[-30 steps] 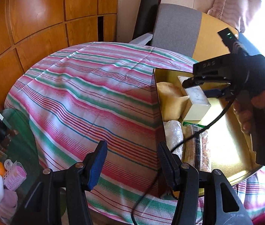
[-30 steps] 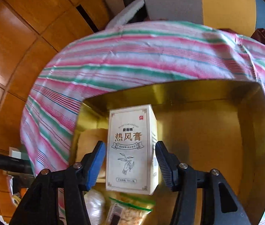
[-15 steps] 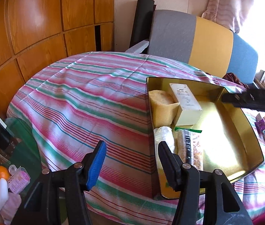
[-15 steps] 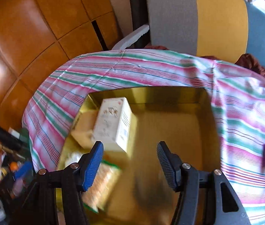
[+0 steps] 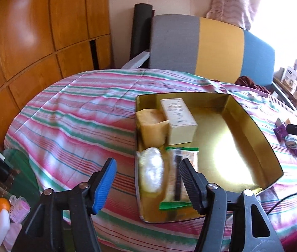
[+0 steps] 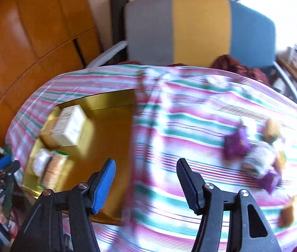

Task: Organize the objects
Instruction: 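Lower the white box into the gold tray and open the right tool, then move the left tool to the purple snack packet and grasp it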

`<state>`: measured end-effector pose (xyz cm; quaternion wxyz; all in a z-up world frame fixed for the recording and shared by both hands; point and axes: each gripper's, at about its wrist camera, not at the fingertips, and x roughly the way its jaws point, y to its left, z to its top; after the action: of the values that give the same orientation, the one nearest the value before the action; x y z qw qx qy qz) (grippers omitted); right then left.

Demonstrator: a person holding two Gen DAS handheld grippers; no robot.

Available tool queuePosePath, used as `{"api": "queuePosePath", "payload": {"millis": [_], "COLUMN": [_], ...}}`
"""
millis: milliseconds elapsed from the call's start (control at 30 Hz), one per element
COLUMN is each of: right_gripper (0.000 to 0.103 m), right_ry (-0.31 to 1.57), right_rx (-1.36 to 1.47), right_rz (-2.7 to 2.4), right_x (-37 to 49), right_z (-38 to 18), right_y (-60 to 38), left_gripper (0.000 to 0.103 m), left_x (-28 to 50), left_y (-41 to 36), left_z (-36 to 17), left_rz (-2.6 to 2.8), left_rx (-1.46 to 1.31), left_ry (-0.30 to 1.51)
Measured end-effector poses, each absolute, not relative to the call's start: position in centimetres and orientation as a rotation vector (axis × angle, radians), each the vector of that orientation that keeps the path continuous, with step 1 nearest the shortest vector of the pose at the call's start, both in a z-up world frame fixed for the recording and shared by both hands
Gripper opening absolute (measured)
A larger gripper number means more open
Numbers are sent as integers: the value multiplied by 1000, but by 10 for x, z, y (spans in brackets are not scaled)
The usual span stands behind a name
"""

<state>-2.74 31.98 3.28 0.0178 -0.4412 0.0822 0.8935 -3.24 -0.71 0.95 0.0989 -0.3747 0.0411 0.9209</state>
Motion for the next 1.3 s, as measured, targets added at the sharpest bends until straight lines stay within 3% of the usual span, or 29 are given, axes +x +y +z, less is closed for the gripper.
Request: {"api": "queuePosePath", "payload": {"millis": [200, 400, 667, 867, 1300], "right_gripper": [70, 71, 73, 73, 73], "right_ry": [285, 409, 840, 1025, 1151], "right_rx": [-1267, -1084, -885, -829, -833], "right_rz": [2644, 2431, 2122, 2091, 2128], "right_x": [-4, 29, 91, 108, 112], "right_z": [35, 30, -1, -5, -9], "right_y": [390, 477, 570, 590, 587], "left_gripper": [71, 76, 76, 76, 76], "left_x": [-29, -26, -23, -25, -40], "left_y": [23, 64, 136, 208, 330], "left_z": [16, 23, 39, 40, 2], "left_rz": [2685, 2609, 2491, 2367, 2173], "left_rx": [-1069, -1021, -951, -943, -1000], "left_ry": [183, 245, 316, 353, 559]}}
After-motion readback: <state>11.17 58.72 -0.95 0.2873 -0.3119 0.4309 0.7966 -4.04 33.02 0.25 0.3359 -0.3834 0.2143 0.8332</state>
